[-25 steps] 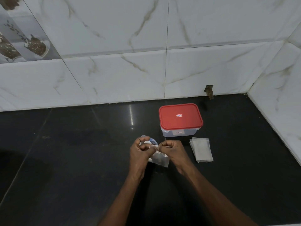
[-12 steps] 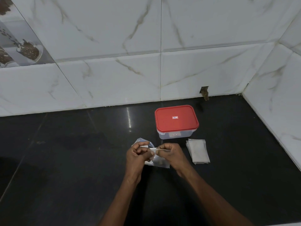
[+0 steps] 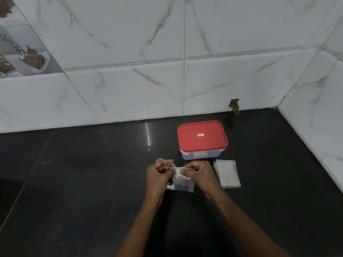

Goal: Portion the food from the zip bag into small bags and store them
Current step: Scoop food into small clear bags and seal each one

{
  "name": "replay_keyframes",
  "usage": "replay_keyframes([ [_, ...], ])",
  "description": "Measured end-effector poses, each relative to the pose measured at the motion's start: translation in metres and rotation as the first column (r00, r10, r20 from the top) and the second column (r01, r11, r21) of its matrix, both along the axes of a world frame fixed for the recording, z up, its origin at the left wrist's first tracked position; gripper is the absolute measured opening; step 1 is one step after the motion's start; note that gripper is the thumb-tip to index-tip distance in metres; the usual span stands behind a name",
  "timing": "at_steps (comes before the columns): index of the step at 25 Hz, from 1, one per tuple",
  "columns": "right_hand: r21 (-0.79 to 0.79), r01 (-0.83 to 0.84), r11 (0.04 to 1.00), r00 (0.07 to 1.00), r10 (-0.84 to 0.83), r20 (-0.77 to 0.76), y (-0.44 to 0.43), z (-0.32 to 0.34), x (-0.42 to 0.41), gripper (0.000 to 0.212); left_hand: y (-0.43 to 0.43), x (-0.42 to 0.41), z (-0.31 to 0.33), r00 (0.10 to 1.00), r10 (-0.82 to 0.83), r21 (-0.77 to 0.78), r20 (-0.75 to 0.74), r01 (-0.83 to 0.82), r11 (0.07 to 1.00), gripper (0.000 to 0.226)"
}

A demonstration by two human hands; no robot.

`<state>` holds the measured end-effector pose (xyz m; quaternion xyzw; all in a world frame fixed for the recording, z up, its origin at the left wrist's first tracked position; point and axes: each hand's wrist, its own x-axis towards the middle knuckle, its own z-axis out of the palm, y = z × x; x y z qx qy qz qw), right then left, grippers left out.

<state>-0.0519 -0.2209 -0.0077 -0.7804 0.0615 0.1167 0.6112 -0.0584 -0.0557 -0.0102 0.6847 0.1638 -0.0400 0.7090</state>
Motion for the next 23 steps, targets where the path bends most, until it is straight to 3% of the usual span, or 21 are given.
replay_keyframes([
  [5, -0.047, 0.116, 0.992, 0.992, -0.114, 0.052, -0.004, -0.004, 0.002, 0.009, -0.003, 0.003, -0.002, 1.000, -0.012, -0.008, 0.018, 0.012, 1.000, 0.032],
  [10, 0.185, 0.045, 0.982, 0.999, -0.040, -0.031, -0.017, -0.005, -0.002, 0.013, -0.012, 0.016, -0.006, 1.000, 0.023, -0.045, 0.013, -0.022, 0.999, 0.033],
  [12, 0.073, 0.058, 0.996, 0.998, -0.056, -0.029, -0.022, -0.013, -0.003, 0.014, -0.020, 0.019, -0.007, 1.000, 0.010, -0.073, 0.015, -0.008, 0.997, 0.034],
  [14, -0.073, 0.193, 0.978, 0.981, -0.193, 0.018, -0.027, -0.027, -0.001, 0.013, -0.029, 0.020, -0.009, 1.000, 0.015, -0.065, 0.015, -0.014, 0.998, 0.037],
  [16, -0.129, 0.297, 0.946, 0.953, -0.302, -0.028, -0.035, -0.043, 0.004, 0.012, -0.032, 0.020, -0.013, 0.999, 0.052, 0.045, 0.006, -0.052, 0.998, 0.032],
  [19, -0.186, 0.252, 0.950, 0.951, -0.278, -0.132, -0.034, -0.058, 0.010, 0.003, -0.034, 0.011, -0.025, 0.999, 0.005, 0.258, 0.035, -0.013, 0.966, 0.018],
  [23, -0.419, 0.199, 0.886, 0.979, -0.162, 0.123, -0.017, -0.062, 0.015, 0.013, -0.051, -0.022, -0.044, 0.911, -0.356, 0.602, 0.210, 0.166, 0.781, 0.030],
])
